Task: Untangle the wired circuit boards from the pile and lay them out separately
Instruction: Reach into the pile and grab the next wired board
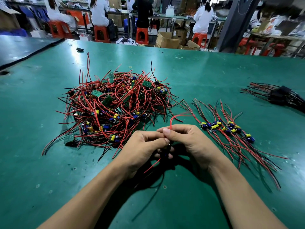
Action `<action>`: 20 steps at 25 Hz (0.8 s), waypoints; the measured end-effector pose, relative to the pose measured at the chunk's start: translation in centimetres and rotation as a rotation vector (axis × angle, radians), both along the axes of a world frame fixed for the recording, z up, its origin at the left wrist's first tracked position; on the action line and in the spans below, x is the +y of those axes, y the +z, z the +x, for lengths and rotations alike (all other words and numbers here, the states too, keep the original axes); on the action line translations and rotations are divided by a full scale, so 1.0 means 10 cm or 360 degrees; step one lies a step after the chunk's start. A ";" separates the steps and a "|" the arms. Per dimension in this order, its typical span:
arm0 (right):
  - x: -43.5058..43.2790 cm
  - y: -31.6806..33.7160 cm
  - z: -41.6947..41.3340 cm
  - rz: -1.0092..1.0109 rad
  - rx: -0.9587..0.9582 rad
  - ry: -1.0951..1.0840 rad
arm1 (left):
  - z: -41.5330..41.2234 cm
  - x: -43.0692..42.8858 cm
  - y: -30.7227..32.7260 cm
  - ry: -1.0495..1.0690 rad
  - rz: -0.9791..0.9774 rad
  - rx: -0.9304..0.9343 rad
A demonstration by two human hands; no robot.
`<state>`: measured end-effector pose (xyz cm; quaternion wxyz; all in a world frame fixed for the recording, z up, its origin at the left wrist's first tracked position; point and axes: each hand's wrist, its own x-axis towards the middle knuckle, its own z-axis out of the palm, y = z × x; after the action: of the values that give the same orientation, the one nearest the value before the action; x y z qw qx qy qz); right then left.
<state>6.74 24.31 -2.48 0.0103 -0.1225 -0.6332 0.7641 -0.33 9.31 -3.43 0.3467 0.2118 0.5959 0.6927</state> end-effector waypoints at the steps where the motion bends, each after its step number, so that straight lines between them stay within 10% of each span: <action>1: -0.01 -0.01 -0.01 0.0015 0.0026 -0.0072 | 0.00 0.01 0.00 0.0025 0.0007 -0.0011; 13: 0.24 -0.09 -0.08 0.1017 0.0184 -0.0911 | 0.03 0.03 0.08 -0.0096 -0.0259 0.0242; 20: 0.26 -0.09 -0.08 0.0987 0.0516 -0.1099 | -0.01 0.00 0.13 -0.0142 -0.0258 0.0064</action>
<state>5.89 26.90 -3.33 0.3975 -0.1961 -0.7435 0.5008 -0.45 9.33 -2.12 0.3812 0.2234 0.6468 0.6216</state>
